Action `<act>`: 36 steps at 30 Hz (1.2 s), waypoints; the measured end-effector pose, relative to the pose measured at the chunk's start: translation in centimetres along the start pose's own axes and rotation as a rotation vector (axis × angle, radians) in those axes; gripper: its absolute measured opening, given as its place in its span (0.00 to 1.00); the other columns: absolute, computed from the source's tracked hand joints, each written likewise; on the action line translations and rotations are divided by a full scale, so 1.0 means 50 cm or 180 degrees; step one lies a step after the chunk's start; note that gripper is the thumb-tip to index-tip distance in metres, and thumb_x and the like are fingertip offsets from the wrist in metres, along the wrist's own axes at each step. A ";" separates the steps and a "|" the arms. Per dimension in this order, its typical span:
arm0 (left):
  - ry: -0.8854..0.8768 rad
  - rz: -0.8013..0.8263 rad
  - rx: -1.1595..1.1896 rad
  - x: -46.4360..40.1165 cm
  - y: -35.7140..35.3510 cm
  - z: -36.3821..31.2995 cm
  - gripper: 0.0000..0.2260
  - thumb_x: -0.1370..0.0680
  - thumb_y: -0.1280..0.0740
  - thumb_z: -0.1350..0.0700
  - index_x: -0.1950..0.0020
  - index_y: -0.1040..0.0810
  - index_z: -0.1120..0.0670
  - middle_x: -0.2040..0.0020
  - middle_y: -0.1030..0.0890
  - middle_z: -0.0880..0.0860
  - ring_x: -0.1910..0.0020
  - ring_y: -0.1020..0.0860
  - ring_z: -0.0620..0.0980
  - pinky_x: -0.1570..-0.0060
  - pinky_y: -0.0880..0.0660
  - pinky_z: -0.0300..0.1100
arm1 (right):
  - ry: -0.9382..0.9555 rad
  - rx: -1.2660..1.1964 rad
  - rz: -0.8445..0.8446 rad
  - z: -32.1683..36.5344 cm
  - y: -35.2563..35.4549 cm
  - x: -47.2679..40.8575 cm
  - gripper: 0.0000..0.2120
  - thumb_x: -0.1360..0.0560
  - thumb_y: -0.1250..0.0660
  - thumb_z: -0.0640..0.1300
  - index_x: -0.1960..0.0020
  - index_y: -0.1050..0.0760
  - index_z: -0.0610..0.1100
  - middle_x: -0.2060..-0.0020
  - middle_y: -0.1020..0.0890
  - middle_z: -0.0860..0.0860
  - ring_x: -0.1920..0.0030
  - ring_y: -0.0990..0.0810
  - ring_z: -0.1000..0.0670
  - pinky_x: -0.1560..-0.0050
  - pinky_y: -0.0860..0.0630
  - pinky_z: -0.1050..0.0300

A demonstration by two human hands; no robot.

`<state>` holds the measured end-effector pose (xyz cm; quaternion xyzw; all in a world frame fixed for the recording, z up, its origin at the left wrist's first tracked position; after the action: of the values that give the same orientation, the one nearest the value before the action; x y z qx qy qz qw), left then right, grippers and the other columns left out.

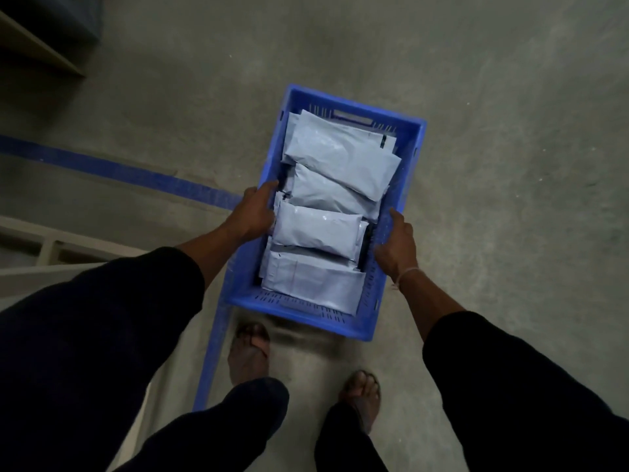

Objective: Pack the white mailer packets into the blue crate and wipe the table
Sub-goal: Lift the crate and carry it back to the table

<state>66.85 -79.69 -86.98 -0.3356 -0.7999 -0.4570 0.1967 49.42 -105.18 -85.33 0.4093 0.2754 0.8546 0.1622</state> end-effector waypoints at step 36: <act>-0.0156 -0.0861 0.0242 0.899 0.514 -0.491 0.42 0.31 0.39 0.46 0.17 0.45 0.45 0.36 0.31 0.62 0.41 0.23 0.63 0.38 0.26 0.49 | 0.1400 0.1127 -0.0345 0.499 0.729 0.676 0.35 0.25 0.40 0.36 0.20 0.44 0.49 0.40 0.31 0.36 0.51 0.23 0.32 0.50 0.27 0.49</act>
<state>54.11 -75.66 -31.25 -0.2281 -0.8591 -0.4403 0.1263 46.53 -108.76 -29.91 0.2207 0.4704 0.8515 0.0700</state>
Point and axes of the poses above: each hand's wrist, its own x-axis away from the middle knuckle, its own y-axis out of the back of the hand, z = x × y, the point moved 6 cm from there along -x, towards the middle knuckle
